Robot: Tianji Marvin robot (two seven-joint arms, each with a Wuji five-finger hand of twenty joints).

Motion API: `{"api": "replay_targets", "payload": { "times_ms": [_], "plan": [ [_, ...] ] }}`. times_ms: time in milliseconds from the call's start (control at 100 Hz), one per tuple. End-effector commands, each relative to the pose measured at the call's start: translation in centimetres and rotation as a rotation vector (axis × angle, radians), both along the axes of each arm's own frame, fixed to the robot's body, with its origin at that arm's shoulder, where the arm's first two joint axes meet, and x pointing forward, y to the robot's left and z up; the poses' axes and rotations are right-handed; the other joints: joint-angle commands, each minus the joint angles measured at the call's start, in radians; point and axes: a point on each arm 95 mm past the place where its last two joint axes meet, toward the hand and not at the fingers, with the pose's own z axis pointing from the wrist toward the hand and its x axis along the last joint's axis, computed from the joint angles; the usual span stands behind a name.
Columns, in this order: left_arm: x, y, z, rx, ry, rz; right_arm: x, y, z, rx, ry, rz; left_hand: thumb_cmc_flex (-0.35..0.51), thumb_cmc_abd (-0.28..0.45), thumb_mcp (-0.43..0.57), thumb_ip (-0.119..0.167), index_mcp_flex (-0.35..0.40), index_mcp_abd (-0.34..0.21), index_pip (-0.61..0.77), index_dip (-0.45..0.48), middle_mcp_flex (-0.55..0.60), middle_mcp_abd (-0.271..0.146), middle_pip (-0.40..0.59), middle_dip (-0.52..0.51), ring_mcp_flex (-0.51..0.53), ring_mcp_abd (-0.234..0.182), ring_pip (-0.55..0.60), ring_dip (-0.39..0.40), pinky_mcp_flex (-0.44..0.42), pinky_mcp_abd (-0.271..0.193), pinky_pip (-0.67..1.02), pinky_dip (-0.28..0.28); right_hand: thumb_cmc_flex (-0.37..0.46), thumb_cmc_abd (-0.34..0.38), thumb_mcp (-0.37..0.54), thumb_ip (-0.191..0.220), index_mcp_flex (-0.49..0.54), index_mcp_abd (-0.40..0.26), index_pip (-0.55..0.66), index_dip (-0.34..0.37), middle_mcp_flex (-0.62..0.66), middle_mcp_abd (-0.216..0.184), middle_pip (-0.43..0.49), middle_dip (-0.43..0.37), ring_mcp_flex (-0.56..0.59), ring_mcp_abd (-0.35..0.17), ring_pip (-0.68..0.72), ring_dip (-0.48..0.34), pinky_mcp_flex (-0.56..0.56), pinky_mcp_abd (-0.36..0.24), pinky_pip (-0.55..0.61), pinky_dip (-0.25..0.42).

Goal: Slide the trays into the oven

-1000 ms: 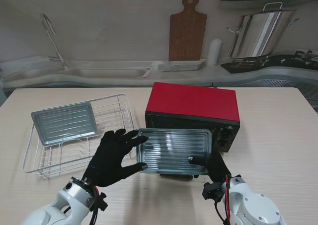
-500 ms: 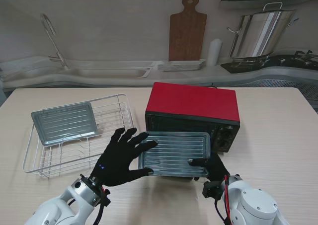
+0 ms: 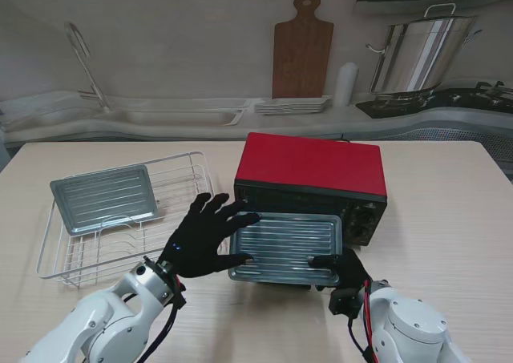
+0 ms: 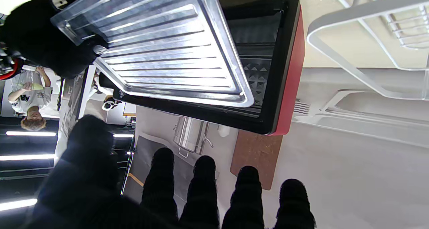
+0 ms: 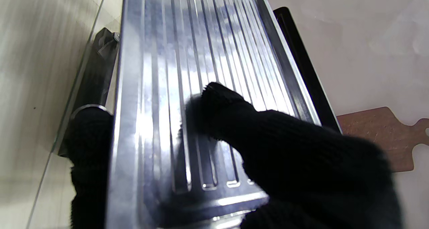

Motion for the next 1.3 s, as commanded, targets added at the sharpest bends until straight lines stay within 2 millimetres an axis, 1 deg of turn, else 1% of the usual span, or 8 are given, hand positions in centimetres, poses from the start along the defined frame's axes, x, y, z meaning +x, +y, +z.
{"api": "replay_targets", "payload": {
  "times_ms": [0, 130, 300, 390, 520, 670, 930, 1290],
  "plan": [
    [0.3, -0.5, 0.2, 0.011, -0.010, -0.008, 0.0, 0.3, 0.0, 0.021, 0.005, 0.007, 0.009, 0.045, -0.019, -0.001, -0.003, -0.017, 0.006, 0.000, 0.005, -0.024, 0.002, -0.014, 0.007, -0.015, 0.007, 0.001, -0.014, -0.022, -0.044, -0.019, 0.094, 0.051, 0.093, 0.031, 0.037, -0.104, 0.163, 0.042, -0.015, 0.037, 0.031, -0.008, 0.080, 0.074, 0.088, 0.038, 0.042, -0.057, 0.073, 0.024],
    [0.9, -1.4, 0.4, 0.023, -0.034, -0.001, 0.2, 0.0, 0.1, 0.035, 0.023, 0.003, 0.007, 0.045, -0.020, 0.000, -0.002, -0.020, 0.006, 0.000, 0.004, -0.027, 0.001, -0.014, 0.005, -0.014, 0.007, 0.001, -0.013, -0.021, -0.044, -0.021, 0.095, 0.050, 0.094, 0.034, 0.035, -0.102, 0.164, 0.043, -0.017, 0.041, 0.038, -0.007, 0.080, 0.080, 0.101, 0.041, 0.048, -0.057, 0.083, 0.030],
    [1.4, -2.0, 0.4, 0.042, -0.063, 0.005, 0.5, 0.0, 0.1, 0.051, 0.059, 0.014, 0.005, 0.044, -0.021, 0.001, -0.002, -0.022, 0.006, 0.001, 0.001, -0.030, 0.002, -0.014, 0.004, -0.017, 0.008, 0.001, -0.016, -0.022, -0.047, -0.025, 0.095, 0.051, 0.092, 0.033, 0.027, -0.096, 0.167, 0.044, -0.022, 0.045, 0.041, -0.009, 0.082, 0.081, 0.104, 0.039, 0.053, -0.061, 0.084, 0.031],
    [1.5, -1.9, 0.5, 0.073, -0.086, 0.005, 0.7, 0.0, 0.0, 0.064, 0.084, 0.019, -0.008, 0.050, -0.027, 0.000, -0.004, -0.024, 0.006, 0.001, 0.005, -0.031, 0.003, -0.014, 0.005, -0.021, 0.008, 0.001, -0.004, -0.016, -0.043, -0.026, 0.095, 0.052, 0.092, 0.033, 0.024, -0.095, 0.167, 0.044, -0.024, 0.045, 0.042, -0.010, 0.084, 0.078, 0.103, 0.038, 0.053, -0.062, 0.083, 0.031],
    [1.8, -1.8, 0.4, 0.055, -0.066, -0.022, 0.9, 0.1, -0.2, 0.076, 0.112, 0.020, -0.003, 0.047, -0.024, 0.003, -0.003, -0.034, 0.008, 0.003, 0.000, -0.034, 0.003, -0.014, 0.002, -0.022, 0.008, 0.000, -0.009, -0.020, -0.047, -0.030, 0.096, 0.053, 0.092, 0.032, 0.020, -0.093, 0.168, 0.043, -0.027, 0.047, 0.045, -0.012, 0.083, 0.081, 0.104, 0.037, 0.053, -0.062, 0.083, 0.032],
    [2.1, -1.8, 0.4, 0.058, -0.060, -0.046, 1.2, 0.0, -0.5, 0.079, 0.131, 0.020, -0.005, 0.047, -0.024, 0.004, -0.007, -0.034, 0.011, 0.006, -0.004, -0.035, 0.004, -0.014, 0.000, -0.025, 0.009, 0.000, -0.007, -0.024, -0.046, -0.032, 0.096, 0.054, 0.092, 0.032, 0.019, -0.091, 0.169, 0.043, -0.027, 0.048, 0.049, -0.012, 0.084, 0.080, 0.106, 0.036, 0.054, -0.062, 0.083, 0.032],
    [2.8, -2.3, -0.1, 0.066, -0.056, -0.110, 1.5, -0.3, -0.8, 0.090, 0.159, 0.009, -0.008, 0.048, -0.021, 0.005, -0.015, -0.028, 0.018, 0.011, -0.011, -0.036, 0.010, -0.010, 0.001, -0.031, 0.013, 0.001, 0.005, -0.029, -0.038, -0.030, 0.097, 0.053, 0.092, 0.033, 0.017, -0.090, 0.170, 0.042, -0.030, 0.054, 0.056, -0.012, 0.089, 0.081, 0.116, 0.038, 0.061, -0.063, 0.088, 0.033],
    [3.0, -2.9, -0.2, 0.074, -0.050, -0.141, 2.1, -0.7, -1.3, 0.096, 0.189, -0.007, -0.011, 0.051, -0.019, 0.005, -0.019, -0.029, 0.021, 0.013, -0.016, -0.040, 0.013, -0.010, 0.000, -0.031, 0.015, 0.001, 0.002, -0.030, -0.038, -0.030, 0.097, 0.054, 0.091, 0.035, 0.008, -0.084, 0.170, 0.041, -0.032, 0.057, 0.061, -0.013, 0.088, 0.086, 0.120, 0.038, 0.060, -0.060, 0.093, 0.034]
  ]
}}
